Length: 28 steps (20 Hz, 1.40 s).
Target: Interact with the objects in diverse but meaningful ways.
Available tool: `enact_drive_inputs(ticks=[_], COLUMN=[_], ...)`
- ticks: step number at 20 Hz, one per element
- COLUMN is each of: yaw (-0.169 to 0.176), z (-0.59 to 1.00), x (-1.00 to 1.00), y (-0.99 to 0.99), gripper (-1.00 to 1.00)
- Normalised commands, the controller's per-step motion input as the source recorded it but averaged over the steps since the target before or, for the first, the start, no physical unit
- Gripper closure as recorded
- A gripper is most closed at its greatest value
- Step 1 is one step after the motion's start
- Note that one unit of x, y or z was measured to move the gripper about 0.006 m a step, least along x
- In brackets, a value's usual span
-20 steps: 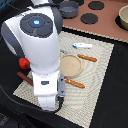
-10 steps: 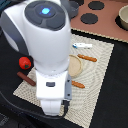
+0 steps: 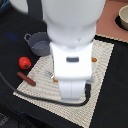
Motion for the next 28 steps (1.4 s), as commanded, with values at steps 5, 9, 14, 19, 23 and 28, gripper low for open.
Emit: enact_drive_inputs(ticks=[5,9,14,19,23,28], yaw=[0.06,0.062,0.064,0.063,0.058,0.048], z=[0.28,0.18,0.09,0.0,-0.08,-0.44], x=[-0.17,-0.2,-0.32,-0.37,-0.34,-0.46], y=[0.72,0.72,0.68,0.62,0.54,0.1], gripper=[1.0,1.0,1.0,1.0,1.0,1.0])
